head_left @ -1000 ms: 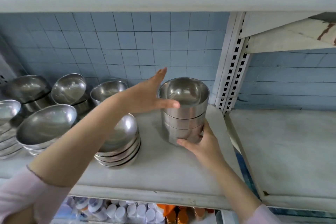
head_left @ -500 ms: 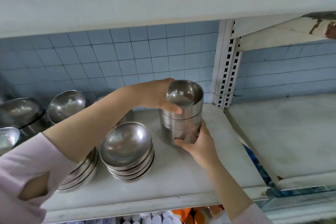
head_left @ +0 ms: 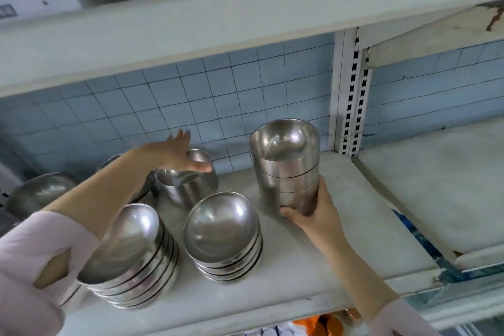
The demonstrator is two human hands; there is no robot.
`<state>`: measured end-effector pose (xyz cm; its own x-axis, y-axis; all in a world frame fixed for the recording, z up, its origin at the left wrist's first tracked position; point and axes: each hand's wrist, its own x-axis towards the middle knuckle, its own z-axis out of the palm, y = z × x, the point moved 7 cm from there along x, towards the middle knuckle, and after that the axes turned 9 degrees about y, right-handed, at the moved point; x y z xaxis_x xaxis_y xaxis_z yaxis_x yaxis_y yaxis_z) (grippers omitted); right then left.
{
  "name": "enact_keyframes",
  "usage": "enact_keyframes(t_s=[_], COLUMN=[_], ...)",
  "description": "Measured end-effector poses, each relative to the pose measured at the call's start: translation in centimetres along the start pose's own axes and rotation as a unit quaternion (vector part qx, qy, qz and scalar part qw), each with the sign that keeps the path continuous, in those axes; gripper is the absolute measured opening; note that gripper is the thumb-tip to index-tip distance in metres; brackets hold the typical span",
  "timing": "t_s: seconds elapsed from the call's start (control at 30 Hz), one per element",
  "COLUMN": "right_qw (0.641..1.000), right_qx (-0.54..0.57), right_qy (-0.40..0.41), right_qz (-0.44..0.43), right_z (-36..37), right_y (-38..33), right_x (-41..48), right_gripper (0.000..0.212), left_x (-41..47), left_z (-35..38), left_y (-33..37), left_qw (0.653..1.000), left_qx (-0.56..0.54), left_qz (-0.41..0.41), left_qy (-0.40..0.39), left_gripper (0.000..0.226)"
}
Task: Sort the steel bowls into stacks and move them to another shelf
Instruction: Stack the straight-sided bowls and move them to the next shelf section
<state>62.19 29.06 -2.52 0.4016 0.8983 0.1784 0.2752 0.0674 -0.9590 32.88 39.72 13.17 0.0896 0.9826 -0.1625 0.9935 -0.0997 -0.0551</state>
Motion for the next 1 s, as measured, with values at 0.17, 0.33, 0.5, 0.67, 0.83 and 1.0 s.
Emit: enact_keyframes(t_s=[0.17,0.33,0.5,0.67,0.83,1.0], right_qw=[1.0,1.0,0.999,1.0,0.999,0.999], right_qx=[-0.004,-0.009,-0.005,0.0,0.02,0.033], right_qy=[0.01,0.012,0.014,0.012,0.011,0.0], right_qz=[-0.009,-0.023,-0.028,-0.028,-0.026,-0.023], right_z=[0.2,0.3,0.2,0.1,0.1,0.0], right_y=[0.5,0.4,0.1,0.0,-0.2,-0.1], right_x=[0.2,0.3,0.2,0.2,0.0,0.0], right_gripper=[0.12,0.117,0.115,0.114,0.116,0.111], left_x=[1.8,2.0,2.3,2.1,-0.2,-5.0], left_z=[2.8,3.4,4.3,3.4,-0.7,-8.6], left_y=[-1.9,-1.1,-1.8,-1.5,-0.6,4.2], left_qw=[0.999,0.999,0.999,0.998,0.986,0.95], left_qx=[0.009,-0.005,0.0,-0.059,-0.141,-0.217], left_qz=[-0.02,0.009,0.001,0.009,0.037,0.126], left_qy=[-0.038,-0.042,-0.04,0.015,0.086,0.185], left_gripper=[0.127,0.123,0.123,0.121,0.125,0.102])
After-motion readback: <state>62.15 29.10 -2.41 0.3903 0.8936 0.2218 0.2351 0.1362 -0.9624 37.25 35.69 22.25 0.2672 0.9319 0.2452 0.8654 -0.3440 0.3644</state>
